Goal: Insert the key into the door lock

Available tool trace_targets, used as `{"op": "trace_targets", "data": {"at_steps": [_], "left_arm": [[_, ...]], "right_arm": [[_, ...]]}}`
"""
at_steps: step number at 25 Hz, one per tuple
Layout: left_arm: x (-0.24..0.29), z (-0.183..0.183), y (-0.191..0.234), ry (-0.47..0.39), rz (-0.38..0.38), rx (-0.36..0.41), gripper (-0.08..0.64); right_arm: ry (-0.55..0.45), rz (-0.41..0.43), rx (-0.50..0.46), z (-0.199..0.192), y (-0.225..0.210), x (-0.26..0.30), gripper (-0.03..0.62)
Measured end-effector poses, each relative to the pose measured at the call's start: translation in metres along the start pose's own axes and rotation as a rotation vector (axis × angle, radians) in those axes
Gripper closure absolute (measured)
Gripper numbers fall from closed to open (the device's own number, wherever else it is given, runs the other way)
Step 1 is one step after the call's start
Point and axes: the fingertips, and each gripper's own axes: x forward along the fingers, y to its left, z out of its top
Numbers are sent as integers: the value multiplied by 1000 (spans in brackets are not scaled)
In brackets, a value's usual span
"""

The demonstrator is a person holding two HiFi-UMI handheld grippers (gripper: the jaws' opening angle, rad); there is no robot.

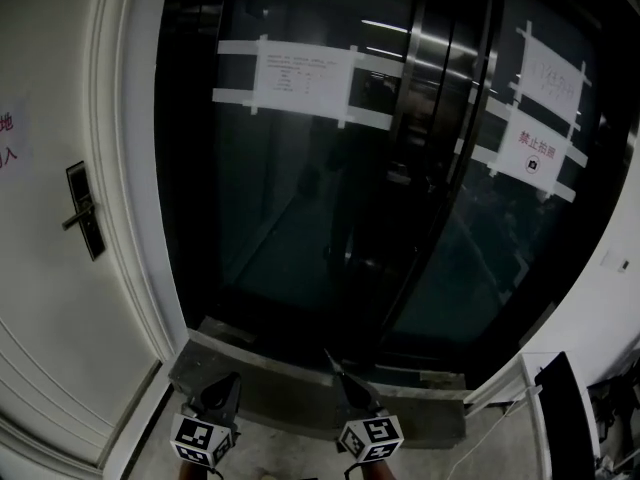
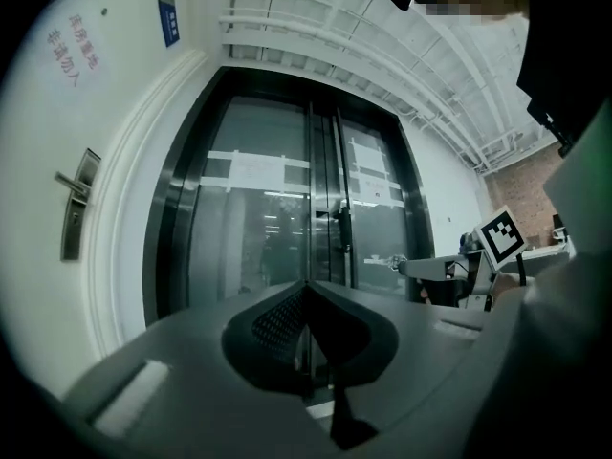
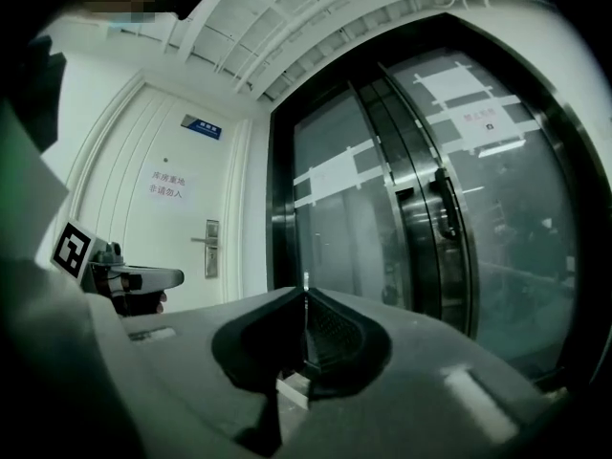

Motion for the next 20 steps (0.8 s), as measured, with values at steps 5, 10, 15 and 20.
{"op": "trace_targets", "data": {"at_steps": [5, 10, 15, 20], "left_arm": [[-32, 6, 55, -25, 117, -14, 557], [-77, 5, 108, -46, 287, -12, 557], [-125, 5, 154, -60, 478, 0, 557], [-156, -3, 193, -65, 631, 6, 557]], "right_arm": [[-3, 117, -43, 9, 47, 56, 583], [1, 267, -63, 7, 101, 106, 583], [17, 432, -73, 0, 160, 150, 583], [21, 575, -84, -12, 210, 196, 583]]}}
